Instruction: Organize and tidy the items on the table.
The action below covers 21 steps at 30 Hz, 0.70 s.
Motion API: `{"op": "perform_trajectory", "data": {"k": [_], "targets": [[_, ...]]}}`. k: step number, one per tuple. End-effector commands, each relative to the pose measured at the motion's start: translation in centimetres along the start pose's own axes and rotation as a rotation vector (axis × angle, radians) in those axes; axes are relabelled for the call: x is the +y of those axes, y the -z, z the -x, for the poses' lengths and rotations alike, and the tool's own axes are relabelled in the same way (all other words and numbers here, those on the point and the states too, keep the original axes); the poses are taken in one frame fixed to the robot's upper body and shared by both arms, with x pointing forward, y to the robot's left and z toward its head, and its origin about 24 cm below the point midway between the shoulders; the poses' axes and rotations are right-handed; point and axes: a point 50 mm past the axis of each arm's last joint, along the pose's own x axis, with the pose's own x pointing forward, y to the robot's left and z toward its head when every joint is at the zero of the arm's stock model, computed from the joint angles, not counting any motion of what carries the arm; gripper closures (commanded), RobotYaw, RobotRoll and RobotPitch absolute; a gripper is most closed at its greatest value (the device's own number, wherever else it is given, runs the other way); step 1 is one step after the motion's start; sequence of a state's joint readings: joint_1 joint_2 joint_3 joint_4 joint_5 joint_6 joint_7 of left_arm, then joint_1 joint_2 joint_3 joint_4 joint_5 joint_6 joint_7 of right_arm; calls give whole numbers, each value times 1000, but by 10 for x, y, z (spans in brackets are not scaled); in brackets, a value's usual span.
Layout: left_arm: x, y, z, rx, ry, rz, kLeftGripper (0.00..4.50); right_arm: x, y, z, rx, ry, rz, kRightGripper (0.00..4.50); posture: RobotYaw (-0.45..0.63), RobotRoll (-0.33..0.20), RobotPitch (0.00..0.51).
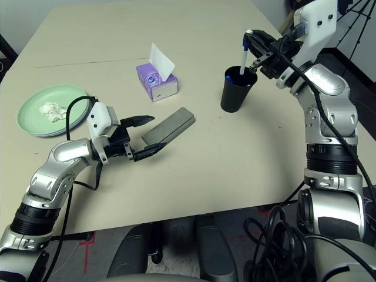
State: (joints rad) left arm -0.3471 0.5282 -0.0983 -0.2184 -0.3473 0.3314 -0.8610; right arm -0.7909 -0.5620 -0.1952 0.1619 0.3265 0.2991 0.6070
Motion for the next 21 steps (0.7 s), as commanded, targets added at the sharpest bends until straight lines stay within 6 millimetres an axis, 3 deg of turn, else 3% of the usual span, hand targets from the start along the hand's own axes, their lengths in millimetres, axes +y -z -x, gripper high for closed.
{"op": "perform_trajectory", "data": {"k": [1, 12, 13, 21], "targets": [[-2, 1, 1, 14, 7, -3, 0, -1, 9, 2, 40, 16, 16, 4196, -89, 0, 142], [-4, 2, 1, 15, 11, 3, 0, -3, 25, 8, 119, 61, 30, 4197, -96, 0, 151], [-3, 3, 1, 15, 11, 3, 0, -3, 25, 8, 121, 62, 30, 3461, -96, 0, 151], [-3, 5, 2, 17, 7, 3, 0, -3, 24, 7, 124, 53, 35, 561, -96, 0, 151]]}}
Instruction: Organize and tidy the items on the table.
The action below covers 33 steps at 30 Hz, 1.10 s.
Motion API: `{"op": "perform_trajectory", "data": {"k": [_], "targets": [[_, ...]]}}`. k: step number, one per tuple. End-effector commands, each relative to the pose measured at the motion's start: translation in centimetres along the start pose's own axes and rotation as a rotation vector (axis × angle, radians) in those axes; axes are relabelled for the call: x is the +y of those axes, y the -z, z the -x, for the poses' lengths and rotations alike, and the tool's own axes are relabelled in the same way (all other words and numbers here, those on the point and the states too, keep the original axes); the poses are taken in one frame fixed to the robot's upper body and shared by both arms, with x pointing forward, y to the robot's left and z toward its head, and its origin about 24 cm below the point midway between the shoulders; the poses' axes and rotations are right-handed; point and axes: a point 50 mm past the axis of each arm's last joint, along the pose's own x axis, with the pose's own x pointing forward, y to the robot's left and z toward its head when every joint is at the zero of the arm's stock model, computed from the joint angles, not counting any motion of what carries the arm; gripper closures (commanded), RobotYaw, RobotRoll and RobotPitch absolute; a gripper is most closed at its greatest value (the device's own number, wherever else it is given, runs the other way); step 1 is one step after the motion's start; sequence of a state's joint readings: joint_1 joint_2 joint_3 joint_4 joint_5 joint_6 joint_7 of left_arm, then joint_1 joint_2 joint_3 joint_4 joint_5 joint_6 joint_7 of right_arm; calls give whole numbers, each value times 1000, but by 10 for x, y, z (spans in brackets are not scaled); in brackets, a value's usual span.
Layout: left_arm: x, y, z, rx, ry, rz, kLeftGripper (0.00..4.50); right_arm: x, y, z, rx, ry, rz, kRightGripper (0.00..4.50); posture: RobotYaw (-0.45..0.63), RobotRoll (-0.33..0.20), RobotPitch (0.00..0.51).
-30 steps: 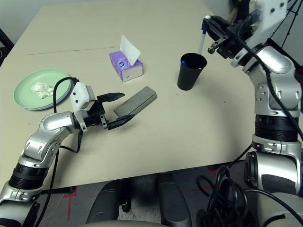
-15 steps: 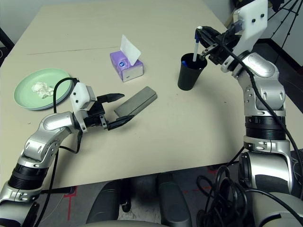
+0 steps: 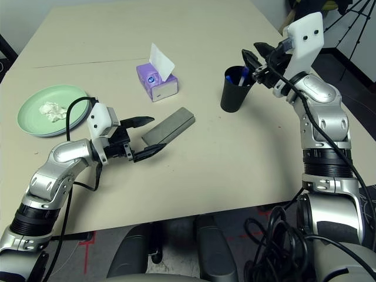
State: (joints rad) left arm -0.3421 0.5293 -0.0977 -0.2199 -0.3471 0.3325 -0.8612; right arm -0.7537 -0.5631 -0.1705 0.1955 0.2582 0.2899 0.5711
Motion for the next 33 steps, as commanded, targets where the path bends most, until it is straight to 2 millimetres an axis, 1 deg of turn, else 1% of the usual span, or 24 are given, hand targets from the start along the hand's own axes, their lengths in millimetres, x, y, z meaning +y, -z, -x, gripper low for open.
{"op": "perform_trajectory", "data": {"k": [1, 2, 4, 10, 12, 14, 17, 19, 22, 25, 28, 33], "targets": [[-2, 4, 1, 14, 7, -1, 0, -2, 3, 2, 23, 3, 6, 203, -96, 0, 151], [-2, 4, 1, 14, 6, -1, 0, -2, 3, 1, 20, 3, 7, 13, -93, 0, 147], [-2, 4, 1, 14, 5, -1, 0, -2, 2, 0, 17, 2, 9, 13, -93, 0, 147], [3, 3, 0, 3, -13, -11, 0, 2, -20, -9, -71, -5, 31, 13, -93, 0, 132], [12, -2, -1, -29, -70, -6, 0, 4, -32, -15, -123, 32, 29, 13, -86, 0, 117], [19, -6, -3, -60, -129, -3, 0, 4, -34, -18, -130, 72, 15, 13, -82, 0, 113], [28, -11, -3, -104, -216, 11, 0, 4, -30, -20, -117, 129, 2, 13, -75, 0, 107], [39, -14, -2, -123, -315, 18, 0, 2, -24, -20, -102, 202, -13, 13, -62, 0, 98], [55, -18, 4, -156, -459, 32, 0, 0, -14, -18, -70, 278, -37, 13, -55, 0, 90], [67, -22, 11, -190, -586, 45, 0, -4, -1, -13, -31, 338, -41, 13, -50, 0, 81], [72, -24, 20, -232, -688, 60, 0, -12, 12, -4, 10, 417, -37, 13, -47, 0, 79], [74, -21, 32, -255, -836, 70, 0, -22, 30, 7, 64, 502, -55, 13, -45, 0, 76]]}}
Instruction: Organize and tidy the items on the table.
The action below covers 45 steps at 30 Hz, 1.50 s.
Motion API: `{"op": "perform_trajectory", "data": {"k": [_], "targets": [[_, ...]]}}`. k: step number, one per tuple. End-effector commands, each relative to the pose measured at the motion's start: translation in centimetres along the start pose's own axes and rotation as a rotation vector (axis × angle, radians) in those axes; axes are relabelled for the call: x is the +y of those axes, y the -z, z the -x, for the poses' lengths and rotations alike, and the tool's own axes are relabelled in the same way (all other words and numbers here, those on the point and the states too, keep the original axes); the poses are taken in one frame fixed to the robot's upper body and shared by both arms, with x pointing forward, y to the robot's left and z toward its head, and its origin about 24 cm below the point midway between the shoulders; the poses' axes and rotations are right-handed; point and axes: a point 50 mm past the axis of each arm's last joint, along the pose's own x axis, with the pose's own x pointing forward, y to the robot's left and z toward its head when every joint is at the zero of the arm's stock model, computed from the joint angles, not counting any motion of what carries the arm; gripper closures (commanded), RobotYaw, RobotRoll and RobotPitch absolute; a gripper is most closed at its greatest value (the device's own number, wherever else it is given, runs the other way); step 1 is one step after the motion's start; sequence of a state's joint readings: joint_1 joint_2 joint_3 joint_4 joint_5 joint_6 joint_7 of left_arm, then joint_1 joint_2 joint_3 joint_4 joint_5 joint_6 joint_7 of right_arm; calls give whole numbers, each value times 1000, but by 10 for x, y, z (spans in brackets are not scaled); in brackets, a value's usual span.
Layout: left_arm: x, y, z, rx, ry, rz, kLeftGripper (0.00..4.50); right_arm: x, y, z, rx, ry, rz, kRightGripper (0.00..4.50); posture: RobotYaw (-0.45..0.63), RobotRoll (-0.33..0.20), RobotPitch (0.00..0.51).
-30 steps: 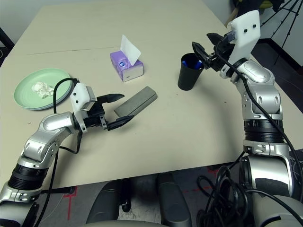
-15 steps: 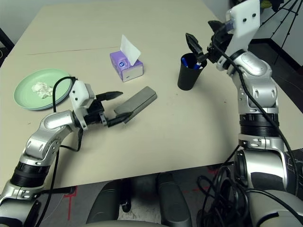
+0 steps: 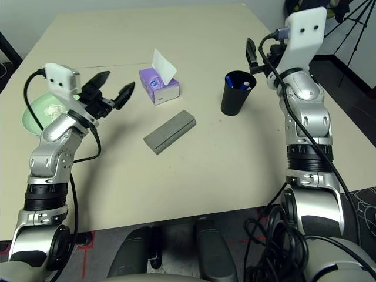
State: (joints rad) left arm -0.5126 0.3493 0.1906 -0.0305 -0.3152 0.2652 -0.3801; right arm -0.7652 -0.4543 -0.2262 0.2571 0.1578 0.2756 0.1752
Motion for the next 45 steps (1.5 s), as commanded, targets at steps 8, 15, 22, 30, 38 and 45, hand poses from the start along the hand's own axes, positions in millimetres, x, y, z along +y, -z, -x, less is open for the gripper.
{"op": "perform_trajectory", "data": {"k": [8, 15, 22, 30, 38, 45], "targets": [[28, 2, 26, -37, -365, -76, 0, -30, 44, 22, 66, 154, -44, 13, -39, 0, 73], [36, 14, 59, 31, -449, -148, 0, -35, 66, 36, 119, 179, -61, 13, -21, 0, 88], [31, 38, 88, 135, -466, -162, 0, -25, 84, 49, 155, 115, -95, 13, -12, 0, 93], [32, 54, 104, 205, -483, -167, 0, -24, 102, 65, 188, 86, -155, 13, -1, 0, 90], [34, 56, 108, 218, -513, -163, 0, -32, 120, 87, 225, 106, -156, 13, -5, 0, 87], [35, 63, 116, 246, -531, -132, 0, -37, 128, 92, 230, 118, -147, 13, -10, 0, 77]]}}
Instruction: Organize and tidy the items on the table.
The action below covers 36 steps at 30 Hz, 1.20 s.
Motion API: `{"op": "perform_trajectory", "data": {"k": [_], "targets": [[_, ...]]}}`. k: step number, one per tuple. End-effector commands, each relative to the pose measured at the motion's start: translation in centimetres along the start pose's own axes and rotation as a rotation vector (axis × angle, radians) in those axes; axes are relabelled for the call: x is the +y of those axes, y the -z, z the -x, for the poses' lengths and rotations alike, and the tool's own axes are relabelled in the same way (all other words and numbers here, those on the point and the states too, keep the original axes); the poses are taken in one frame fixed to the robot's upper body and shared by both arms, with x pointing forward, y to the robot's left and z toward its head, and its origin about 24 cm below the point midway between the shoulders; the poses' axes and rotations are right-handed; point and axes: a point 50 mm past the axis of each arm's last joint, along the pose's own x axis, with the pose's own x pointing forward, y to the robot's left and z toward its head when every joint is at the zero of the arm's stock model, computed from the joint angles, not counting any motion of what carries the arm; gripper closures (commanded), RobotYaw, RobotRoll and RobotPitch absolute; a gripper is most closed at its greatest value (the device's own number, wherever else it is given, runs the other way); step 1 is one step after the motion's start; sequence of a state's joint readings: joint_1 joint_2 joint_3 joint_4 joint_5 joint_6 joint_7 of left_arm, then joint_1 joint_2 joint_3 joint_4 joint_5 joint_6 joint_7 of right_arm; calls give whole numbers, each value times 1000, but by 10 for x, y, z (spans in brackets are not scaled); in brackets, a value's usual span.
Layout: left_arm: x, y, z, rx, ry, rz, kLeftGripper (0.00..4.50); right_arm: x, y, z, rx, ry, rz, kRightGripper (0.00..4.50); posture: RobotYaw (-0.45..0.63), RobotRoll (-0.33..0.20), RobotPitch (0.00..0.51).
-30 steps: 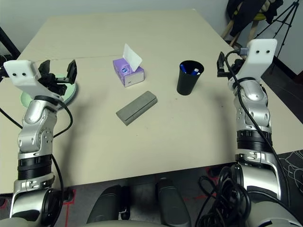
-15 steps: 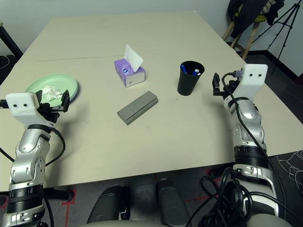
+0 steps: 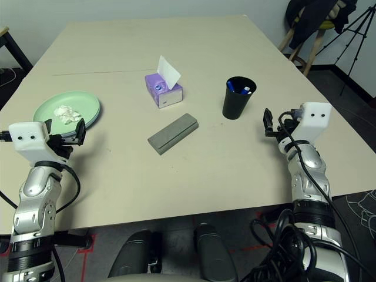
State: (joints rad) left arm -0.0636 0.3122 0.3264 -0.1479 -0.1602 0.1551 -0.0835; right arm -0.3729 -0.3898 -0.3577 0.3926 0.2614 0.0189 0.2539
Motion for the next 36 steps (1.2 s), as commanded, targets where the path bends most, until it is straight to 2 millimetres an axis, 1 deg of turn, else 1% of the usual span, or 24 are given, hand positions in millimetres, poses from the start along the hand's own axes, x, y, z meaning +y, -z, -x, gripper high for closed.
{"op": "perform_trajectory", "data": {"k": [1, 8, 18, 26, 34, 36], "targets": [[1, 6, 5, 26, -12, 18, 0, -8, 7, 4, 15, 19, 4, 13, -10, 0, 77], [0, 6, 9, 20, 2, 10, 0, -3, 14, 3, 41, -11, -10, 13, 2, 0, 76], [0, 2, 8, 9, 1, 0, 0, 0, 16, -2, 41, -57, -46, 13, 9, 0, 78], [-3, -1, 5, -21, 14, -10, 0, 0, 16, -4, 8, -45, -20, 13, 11, 0, 71], [-2, 0, 10, -39, 1, -2, 0, -1, 12, -6, -47, -25, 6, 13, 12, 0, 70], [-3, 0, 11, -42, -6, 6, 0, -1, 11, -7, -59, -24, 7, 13, 26, 0, 63]]}}
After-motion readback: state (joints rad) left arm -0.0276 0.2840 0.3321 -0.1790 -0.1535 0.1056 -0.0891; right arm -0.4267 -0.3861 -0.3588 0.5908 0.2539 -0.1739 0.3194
